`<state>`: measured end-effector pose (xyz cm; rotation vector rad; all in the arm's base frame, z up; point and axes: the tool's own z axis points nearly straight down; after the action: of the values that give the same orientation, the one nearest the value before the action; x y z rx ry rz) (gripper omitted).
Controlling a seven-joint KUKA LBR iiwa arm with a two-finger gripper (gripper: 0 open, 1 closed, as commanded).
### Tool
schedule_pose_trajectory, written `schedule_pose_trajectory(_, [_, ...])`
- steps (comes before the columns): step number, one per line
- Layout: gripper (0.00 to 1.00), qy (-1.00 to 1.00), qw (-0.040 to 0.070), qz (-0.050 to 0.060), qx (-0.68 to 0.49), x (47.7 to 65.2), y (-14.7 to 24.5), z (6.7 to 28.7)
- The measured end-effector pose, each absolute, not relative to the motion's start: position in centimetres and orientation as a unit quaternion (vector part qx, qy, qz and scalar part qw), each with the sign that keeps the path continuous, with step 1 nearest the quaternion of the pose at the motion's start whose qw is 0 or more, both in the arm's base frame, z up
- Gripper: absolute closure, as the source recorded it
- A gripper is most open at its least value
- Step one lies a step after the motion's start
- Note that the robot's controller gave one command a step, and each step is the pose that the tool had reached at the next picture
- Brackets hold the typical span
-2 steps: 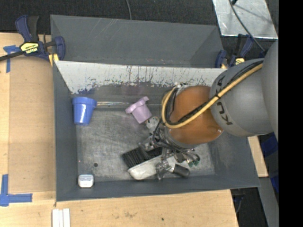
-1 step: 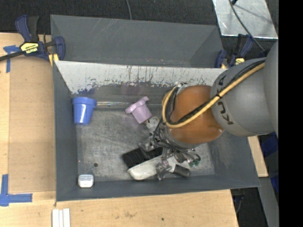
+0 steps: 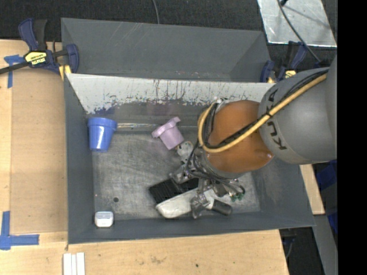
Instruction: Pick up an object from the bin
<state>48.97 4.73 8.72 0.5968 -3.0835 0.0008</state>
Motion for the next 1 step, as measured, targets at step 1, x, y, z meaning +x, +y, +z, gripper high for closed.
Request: schedule_pose_trajectory(1, [1.00, -0.982, -0.001, 0.000, 0.190, 49.07, 4.74, 9.85])
